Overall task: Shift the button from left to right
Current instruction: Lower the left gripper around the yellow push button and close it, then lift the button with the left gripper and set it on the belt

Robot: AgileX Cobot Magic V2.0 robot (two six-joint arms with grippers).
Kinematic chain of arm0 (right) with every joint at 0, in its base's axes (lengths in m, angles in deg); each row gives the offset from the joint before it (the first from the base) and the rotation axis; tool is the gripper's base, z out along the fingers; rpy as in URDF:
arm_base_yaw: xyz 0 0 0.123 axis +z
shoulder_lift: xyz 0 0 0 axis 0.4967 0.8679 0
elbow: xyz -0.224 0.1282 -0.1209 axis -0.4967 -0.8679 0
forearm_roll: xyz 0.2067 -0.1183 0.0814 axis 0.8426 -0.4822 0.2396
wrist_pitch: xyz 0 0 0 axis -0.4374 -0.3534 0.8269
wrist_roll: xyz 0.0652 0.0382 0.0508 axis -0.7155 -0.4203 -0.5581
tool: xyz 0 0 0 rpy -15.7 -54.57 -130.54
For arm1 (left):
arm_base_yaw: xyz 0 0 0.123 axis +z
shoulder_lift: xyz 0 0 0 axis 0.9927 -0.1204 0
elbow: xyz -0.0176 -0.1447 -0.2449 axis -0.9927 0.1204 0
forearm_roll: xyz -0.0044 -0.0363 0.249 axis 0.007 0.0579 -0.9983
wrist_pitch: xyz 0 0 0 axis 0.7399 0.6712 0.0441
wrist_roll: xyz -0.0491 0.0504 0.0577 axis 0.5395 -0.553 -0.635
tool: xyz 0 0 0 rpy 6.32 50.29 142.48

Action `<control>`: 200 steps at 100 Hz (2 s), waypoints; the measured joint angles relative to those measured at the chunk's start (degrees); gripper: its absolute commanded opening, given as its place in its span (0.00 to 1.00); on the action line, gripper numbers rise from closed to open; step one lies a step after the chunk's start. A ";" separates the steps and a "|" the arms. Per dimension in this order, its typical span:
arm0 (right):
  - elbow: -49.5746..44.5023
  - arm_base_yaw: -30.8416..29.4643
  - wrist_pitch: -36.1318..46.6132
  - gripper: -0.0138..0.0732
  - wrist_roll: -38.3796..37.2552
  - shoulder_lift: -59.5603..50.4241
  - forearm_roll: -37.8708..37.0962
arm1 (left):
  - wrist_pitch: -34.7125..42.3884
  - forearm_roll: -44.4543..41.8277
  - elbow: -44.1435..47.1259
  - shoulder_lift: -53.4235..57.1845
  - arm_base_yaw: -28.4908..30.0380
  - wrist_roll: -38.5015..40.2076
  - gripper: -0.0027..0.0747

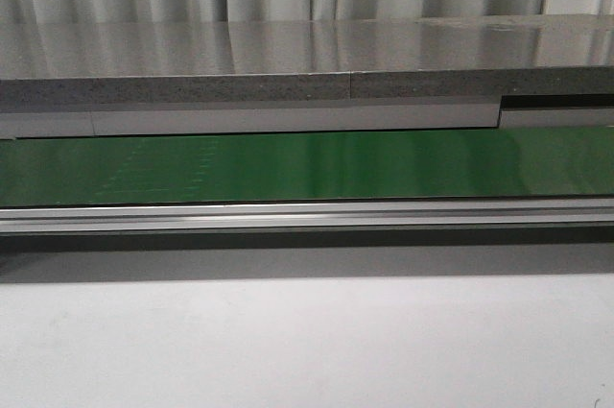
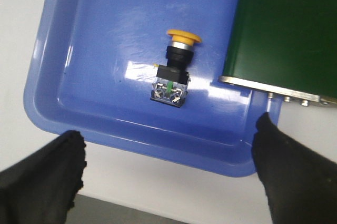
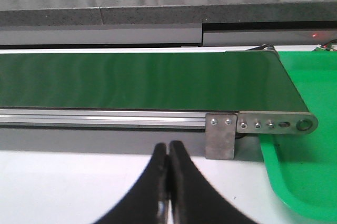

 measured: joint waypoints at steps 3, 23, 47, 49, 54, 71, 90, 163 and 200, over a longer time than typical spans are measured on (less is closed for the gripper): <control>0.00 0.00 0.00 0.08 0.00 0.00 0.00 | 0.41 0.23 0.00 -1.22 0.58 -0.11 0.84; 0.00 0.00 0.00 0.08 0.00 0.00 0.00 | 3.89 1.54 -0.10 -8.95 2.77 -0.25 0.83; 0.00 0.00 0.00 0.08 0.00 0.00 0.00 | 7.52 1.78 -0.10 -14.51 2.87 -0.53 0.83; 0.00 0.00 0.00 0.08 0.00 0.00 0.00 | 7.83 1.78 -0.10 -14.74 2.87 -0.53 0.83; 0.00 0.00 0.00 0.08 0.00 0.00 0.00 | 8.49 1.78 -0.10 -15.36 2.87 -0.61 0.83; 0.00 0.00 0.00 0.08 0.00 0.00 0.00 | 9.73 1.86 -0.81 -17.87 3.06 -0.67 0.83; 0.00 0.00 0.00 0.08 0.00 0.00 0.00 | 11.03 1.86 -0.79 -20.35 3.06 -0.67 0.83; 0.00 0.00 0.00 0.08 0.00 0.00 0.00 | 16.18 2.02 -0.94 -27.77 3.06 -0.67 0.83; 0.00 0.00 0.00 0.08 0.00 0.00 0.00 | 16.66 2.59 -1.05 -29.93 3.06 -0.75 0.67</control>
